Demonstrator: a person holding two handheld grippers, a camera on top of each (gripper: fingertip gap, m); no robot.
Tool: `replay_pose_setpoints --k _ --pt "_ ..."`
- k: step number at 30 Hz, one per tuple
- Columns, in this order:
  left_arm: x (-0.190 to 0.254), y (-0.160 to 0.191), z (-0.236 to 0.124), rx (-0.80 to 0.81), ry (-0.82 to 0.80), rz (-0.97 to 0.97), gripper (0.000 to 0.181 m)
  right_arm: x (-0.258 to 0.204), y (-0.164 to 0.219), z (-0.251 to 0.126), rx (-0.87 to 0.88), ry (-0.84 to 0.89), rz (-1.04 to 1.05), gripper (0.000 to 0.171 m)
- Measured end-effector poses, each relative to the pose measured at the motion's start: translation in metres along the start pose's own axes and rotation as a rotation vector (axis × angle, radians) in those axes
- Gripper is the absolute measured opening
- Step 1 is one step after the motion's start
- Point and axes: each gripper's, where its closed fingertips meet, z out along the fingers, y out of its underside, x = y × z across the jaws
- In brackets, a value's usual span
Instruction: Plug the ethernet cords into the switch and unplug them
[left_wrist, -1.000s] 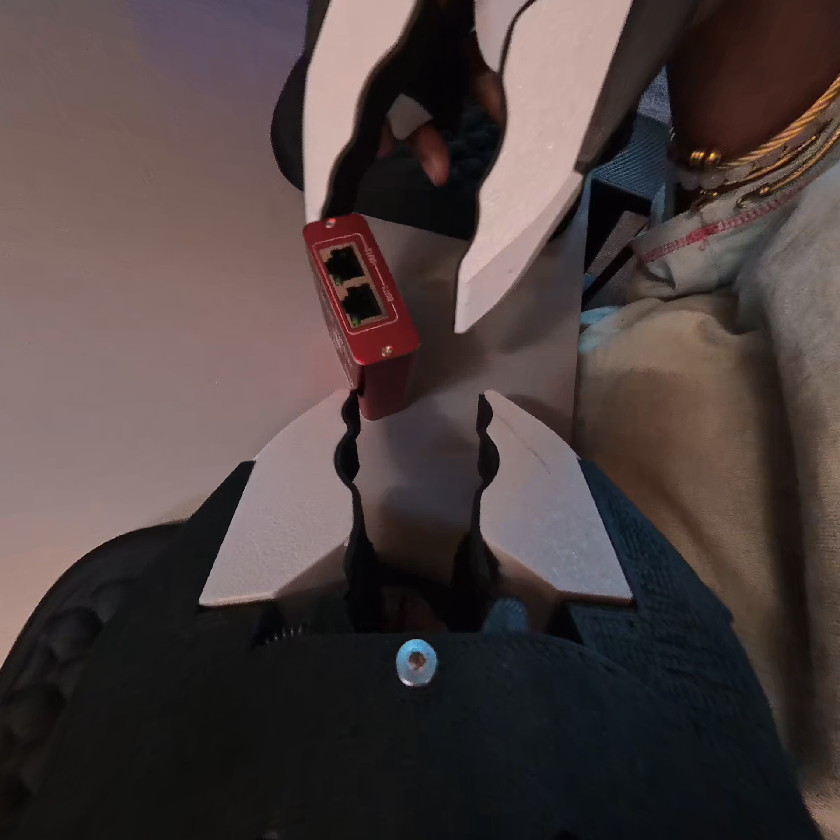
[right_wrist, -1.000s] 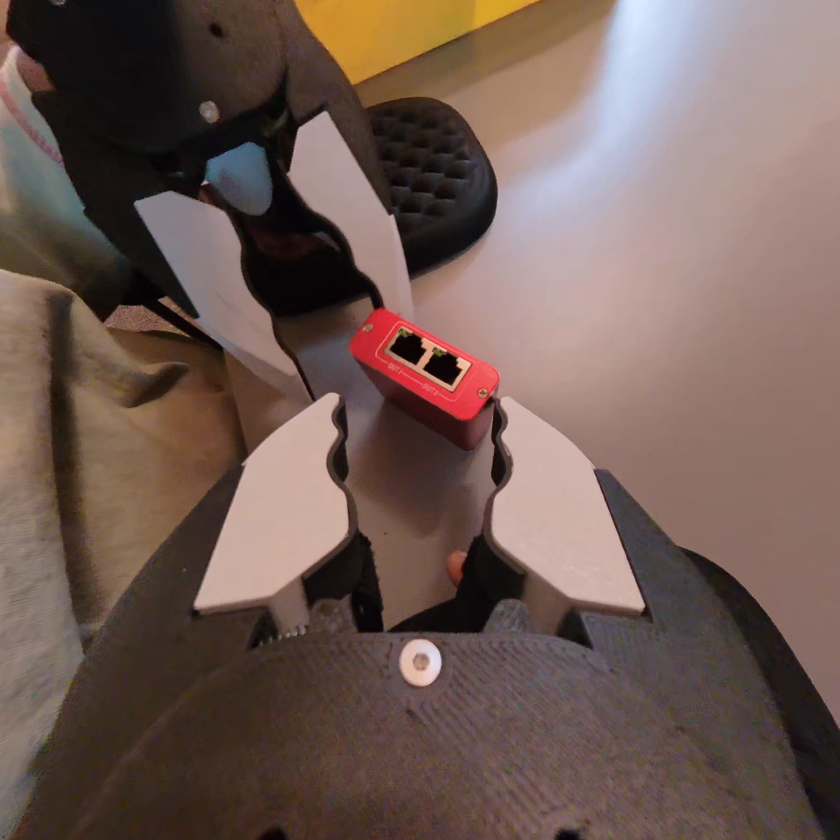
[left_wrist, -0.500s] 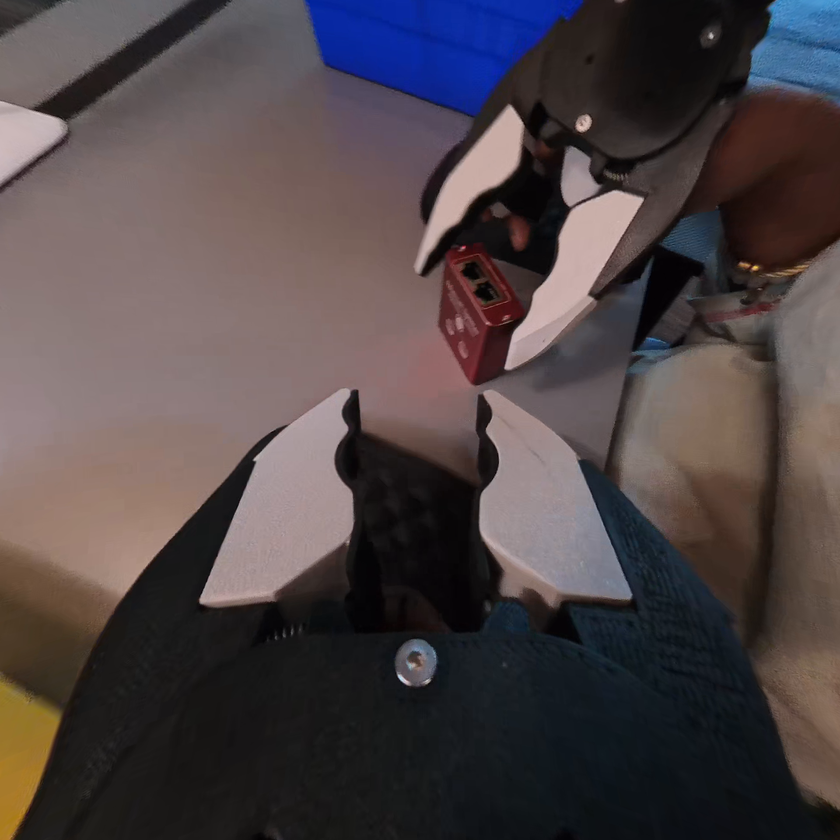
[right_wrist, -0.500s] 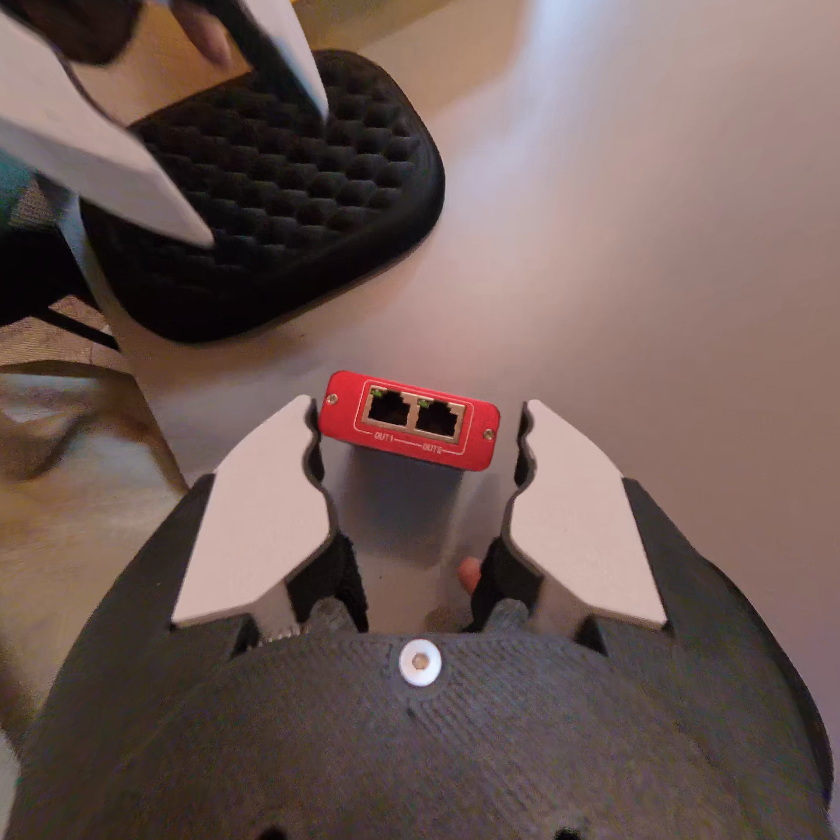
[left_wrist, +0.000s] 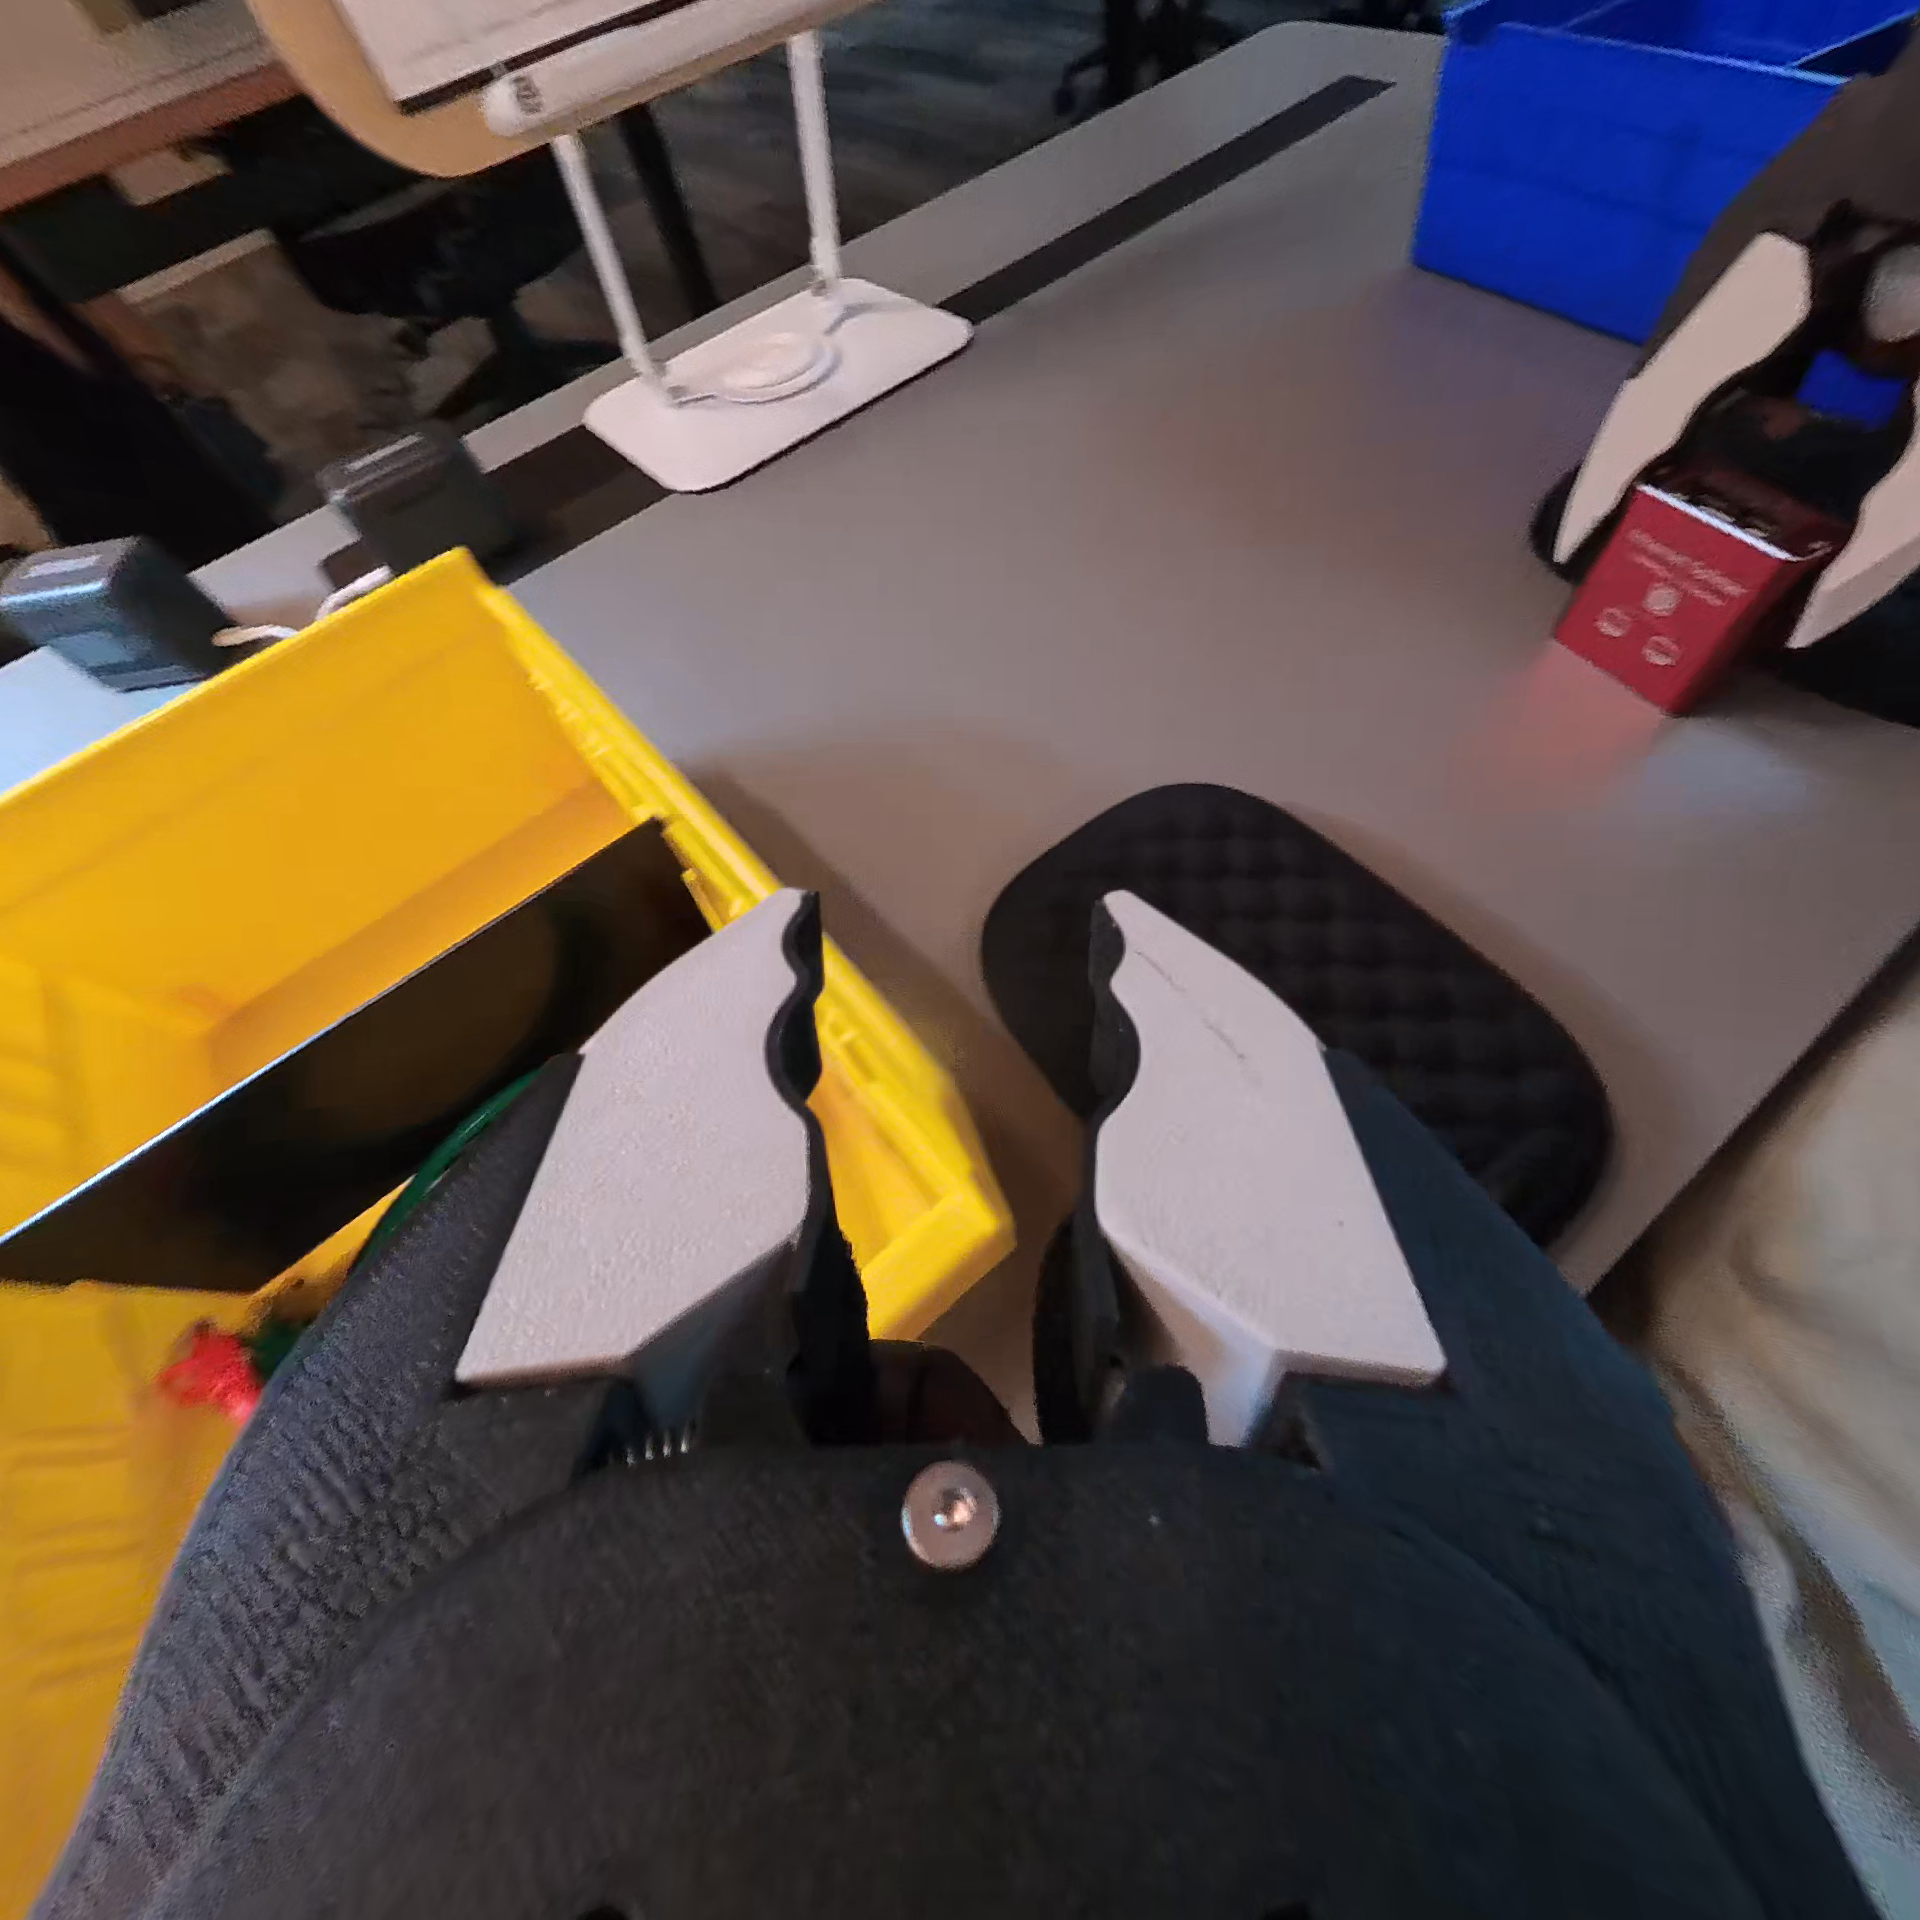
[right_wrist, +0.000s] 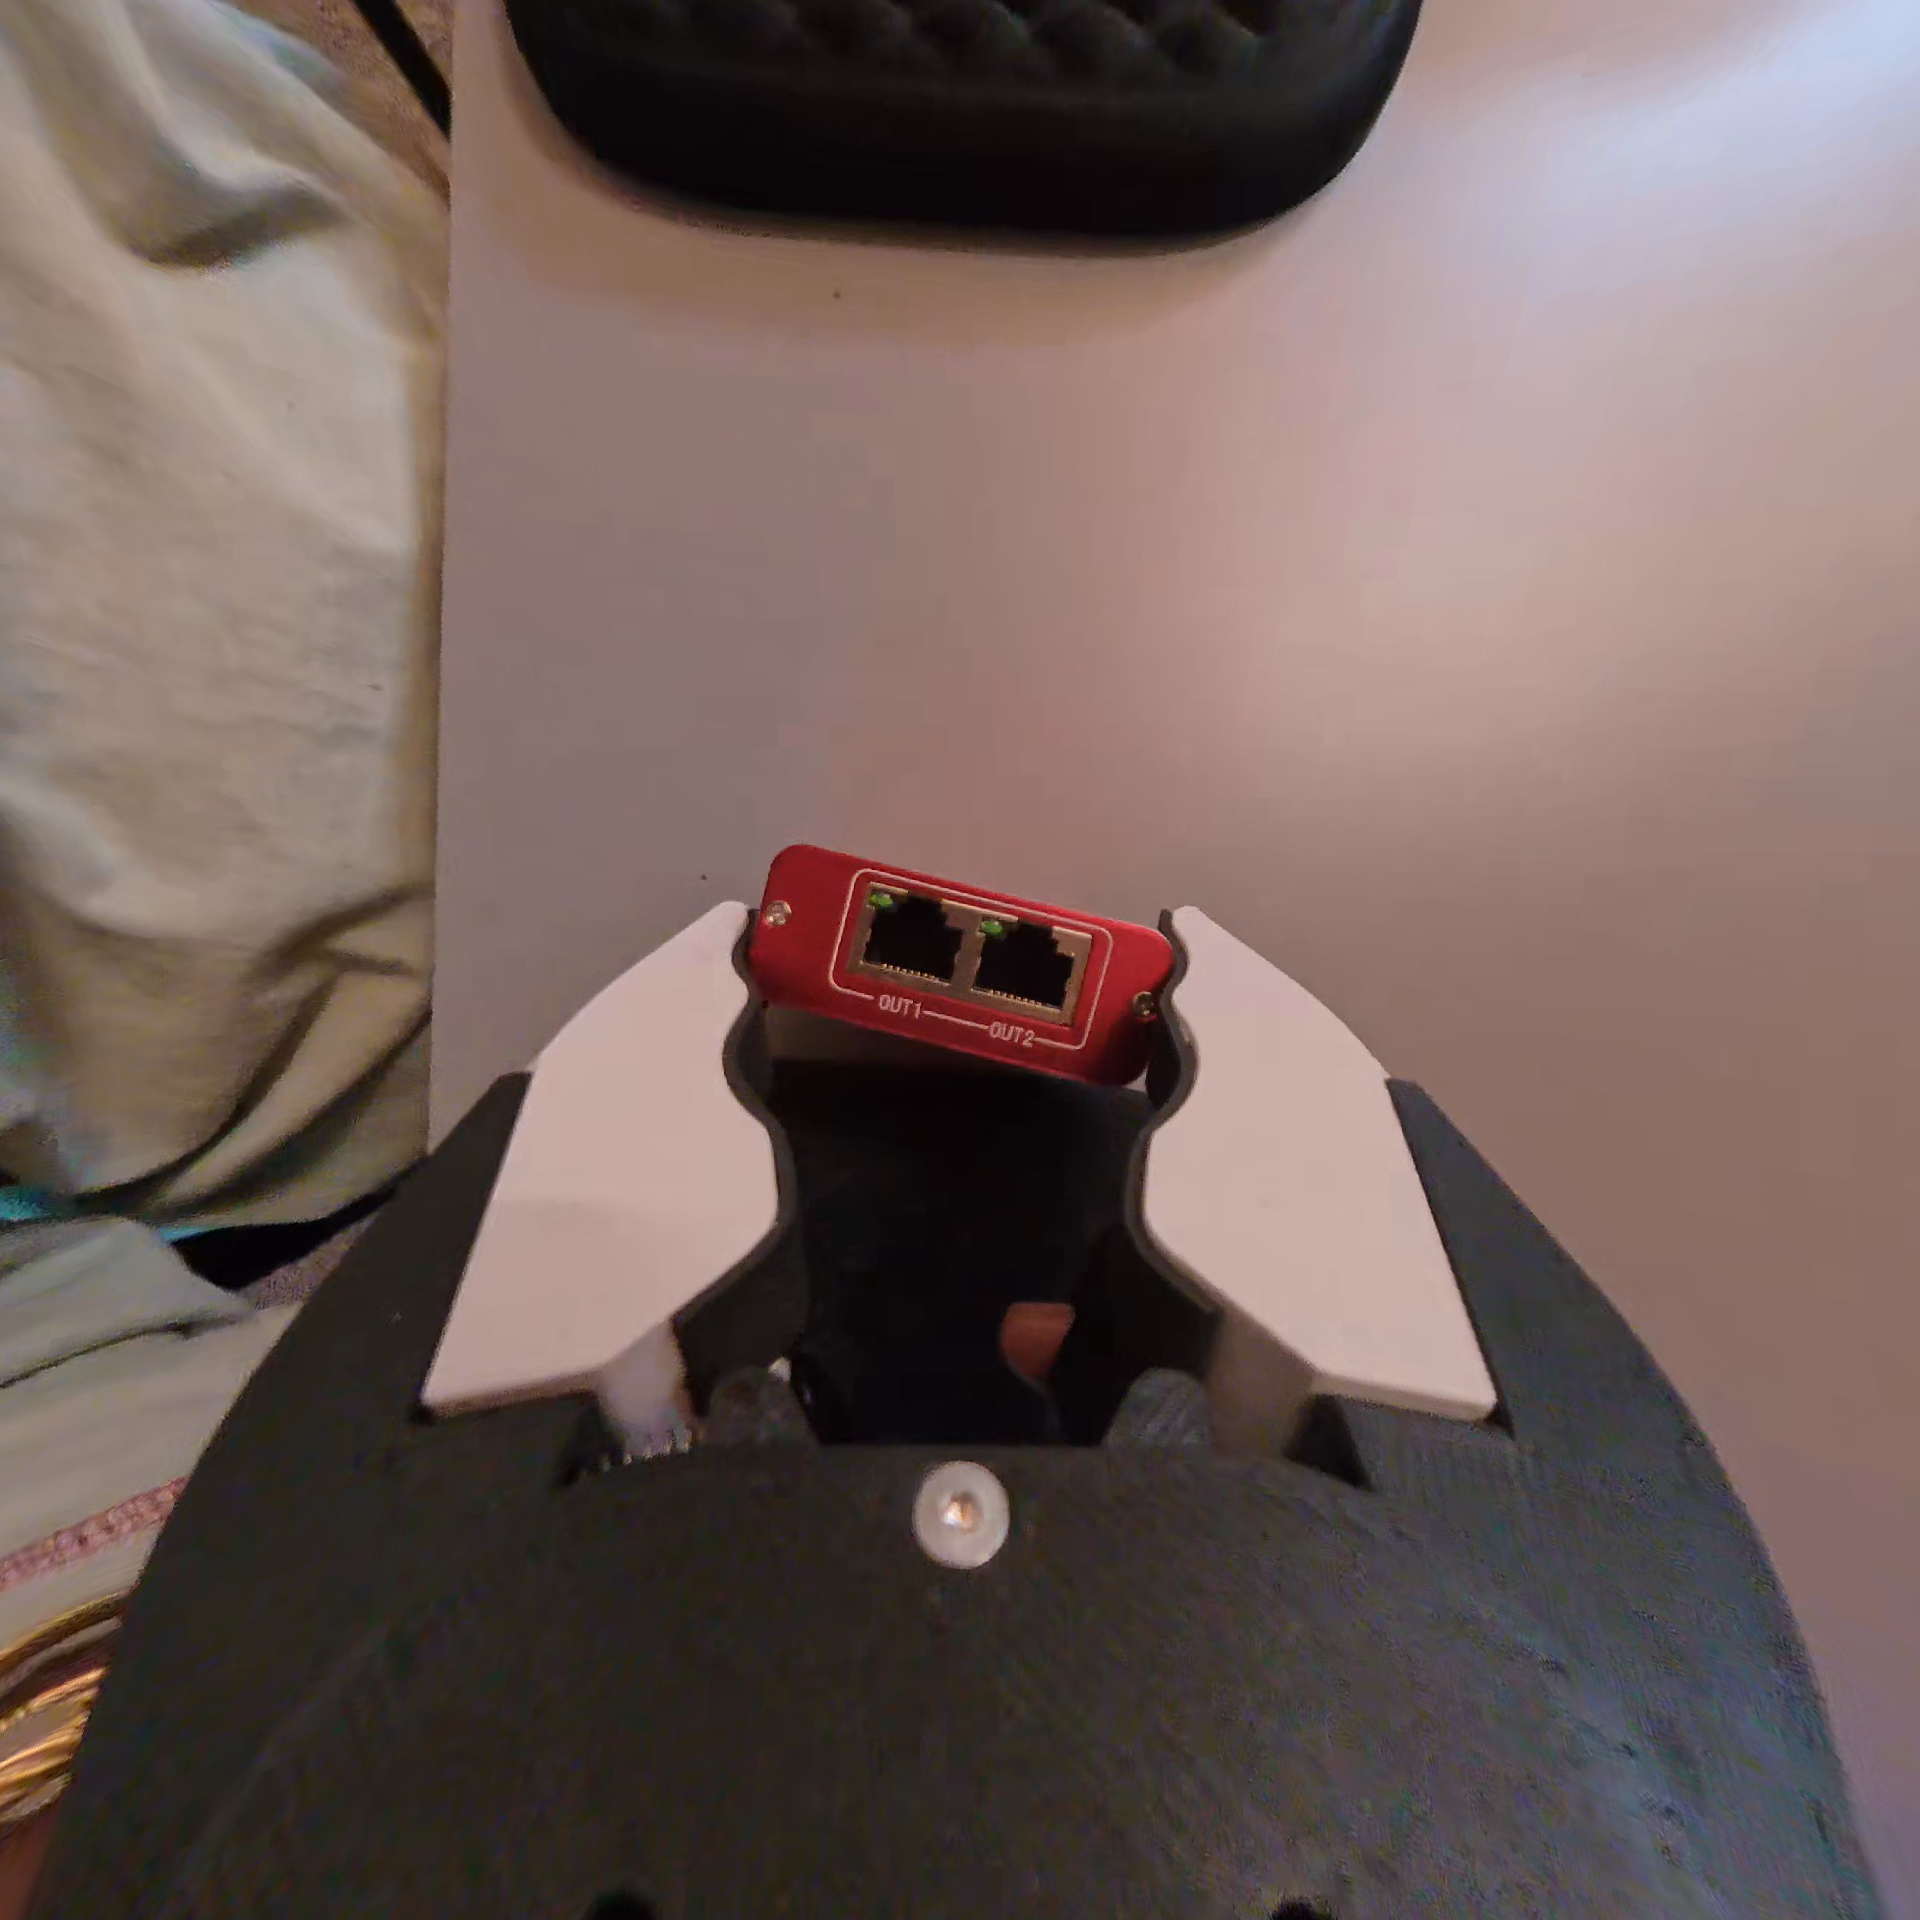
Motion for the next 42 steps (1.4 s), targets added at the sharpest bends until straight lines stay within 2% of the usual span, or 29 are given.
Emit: replay_pose_setpoints --k 3,4,6,8,10,13,16,22,27,32,33,37,42 --pt "-0.022 0.009 -0.009 -0.019 -0.094 -0.041 0.05 0.001 -0.002 0.001 -0.01 0.009 -0.02 0.072" --pt "-0.03 0.014 -0.011 -0.034 -0.135 -0.055 0.05 0.003 -0.006 -0.001 0.021 0.027 -0.007 0.079" --pt "-0.05 0.025 -0.017 -0.079 -0.246 -0.061 0.053 0.005 -0.022 -0.01 0.17 0.063 0.033 0.093" --pt "-0.074 0.035 -0.026 -0.131 -0.395 -0.045 0.058 0.014 -0.037 -0.026 0.358 0.157 0.073 0.095" --pt "-0.087 0.043 -0.032 -0.165 -0.478 -0.047 0.058 0.016 -0.045 -0.04 0.527 0.235 0.096 0.095" --pt "-0.081 0.055 -0.025 -0.216 -0.421 -0.065 0.058 0.008 -0.046 -0.048 0.733 0.28 0.106 0.092" --pt "-0.078 0.071 -0.014 -0.314 -0.4 -0.043 0.057 0.002 -0.042 -0.05 0.826 0.268 0.126 0.088" --pt "-0.087 0.098 -0.004 -0.453 -0.445 -0.026 0.042 0.001 -0.041 -0.044 0.795 0.244 0.12 0.088" --pt "-0.085 0.085 -0.005 -0.353 -0.418 -0.053 0.037 0.0 -0.04 -0.043 0.79 0.235 0.118 0.086" --pt "-0.088 0.113 0.01 -0.457 -0.405 -0.035 0.027 0.0 -0.04 -0.041 0.777 0.24 0.116 0.083" --pt "-0.084 0.113 0.015 -0.444 -0.379 -0.039 0.017 0.0 -0.04 -0.04 0.773 0.241 0.113 0.083" --pt "-0.091 0.084 0.01 -0.301 -0.448 -0.034 0.012 0.001 -0.039 -0.038 0.762 0.236 0.125 0.082" --pt "-0.102 0.041 -0.014 0.025 -0.493 -0.122 0.006 0.003 -0.038 -0.04 0.775 0.231 0.148 0.079"
